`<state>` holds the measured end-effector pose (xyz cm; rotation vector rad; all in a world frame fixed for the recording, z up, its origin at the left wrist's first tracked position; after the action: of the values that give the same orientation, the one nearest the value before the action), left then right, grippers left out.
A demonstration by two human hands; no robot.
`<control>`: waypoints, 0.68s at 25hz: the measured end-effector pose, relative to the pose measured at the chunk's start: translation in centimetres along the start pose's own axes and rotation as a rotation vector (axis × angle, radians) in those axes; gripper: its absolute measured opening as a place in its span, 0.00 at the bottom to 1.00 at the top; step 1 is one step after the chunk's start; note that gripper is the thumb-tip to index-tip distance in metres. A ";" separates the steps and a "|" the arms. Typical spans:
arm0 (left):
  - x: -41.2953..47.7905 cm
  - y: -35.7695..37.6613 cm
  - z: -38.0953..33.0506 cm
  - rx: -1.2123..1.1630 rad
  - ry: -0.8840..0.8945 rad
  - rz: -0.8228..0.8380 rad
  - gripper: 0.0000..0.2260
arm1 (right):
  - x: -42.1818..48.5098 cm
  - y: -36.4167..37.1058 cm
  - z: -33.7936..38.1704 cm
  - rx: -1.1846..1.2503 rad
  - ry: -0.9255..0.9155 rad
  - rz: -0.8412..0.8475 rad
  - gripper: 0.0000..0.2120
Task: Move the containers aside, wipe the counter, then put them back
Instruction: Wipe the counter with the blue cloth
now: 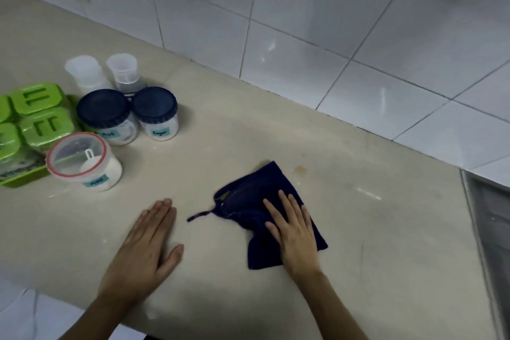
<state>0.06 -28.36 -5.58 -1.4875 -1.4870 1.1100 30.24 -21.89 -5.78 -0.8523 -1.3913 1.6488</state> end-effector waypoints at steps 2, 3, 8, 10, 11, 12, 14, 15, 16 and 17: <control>0.1 0.0 0.4 -0.030 -0.004 -0.009 0.32 | 1.9 -0.4 -2.8 0.092 0.095 -0.086 0.25; 0.1 0.0 0.4 -0.035 -0.006 -0.010 0.32 | 2.9 -0.5 -3.8 0.147 0.162 -0.147 0.23; 0.2 0.1 0.4 -0.021 0.001 -0.011 0.32 | 4.8 -0.9 -2.1 0.372 0.352 -0.347 0.14; 0.1 0.1 0.3 -0.010 -0.008 -0.015 0.31 | 2.2 -0.8 -1.0 0.356 0.214 -0.321 0.15; 0.1 0.1 0.2 -0.004 -0.009 -0.014 0.31 | 0.7 -0.8 -0.7 0.330 0.118 -0.293 0.16; 0.1 0.1 0.2 0.000 -0.006 -0.012 0.31 | -0.7 -0.8 -0.8 0.288 0.028 -0.260 0.18; 0.2 0.0 0.2 0.005 0.001 -0.017 0.31 | -2.2 -0.8 -1.6 0.184 -0.112 -0.176 0.21; 0.1 0.0 0.1 0.009 0.004 -0.025 0.31 | -2.0 -1.0 -2.1 0.126 -0.166 -0.115 0.22; 0.1 0.0 0.1 0.012 0.009 -0.032 0.31 | -1.5 -1.1 -2.4 0.056 -0.221 -0.041 0.24; 0.1 0.0 -0.1 0.014 0.012 -0.037 0.31 | -0.7 -1.2 -2.6 -0.011 -0.279 0.026 0.26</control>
<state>0.12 -28.24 -5.60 -1.4490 -1.4897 1.0860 33.03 -21.26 -5.03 -0.6667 -1.5838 1.8340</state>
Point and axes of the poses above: each hand's wrist, its own x-axis towards the middle knuckle, its own y-axis out of the palm, z = x × y, the point moved 2 cm from there along x, towards the middle knuckle, and after that the axes turned 12 degrees about -y, right-handed, at the moved point
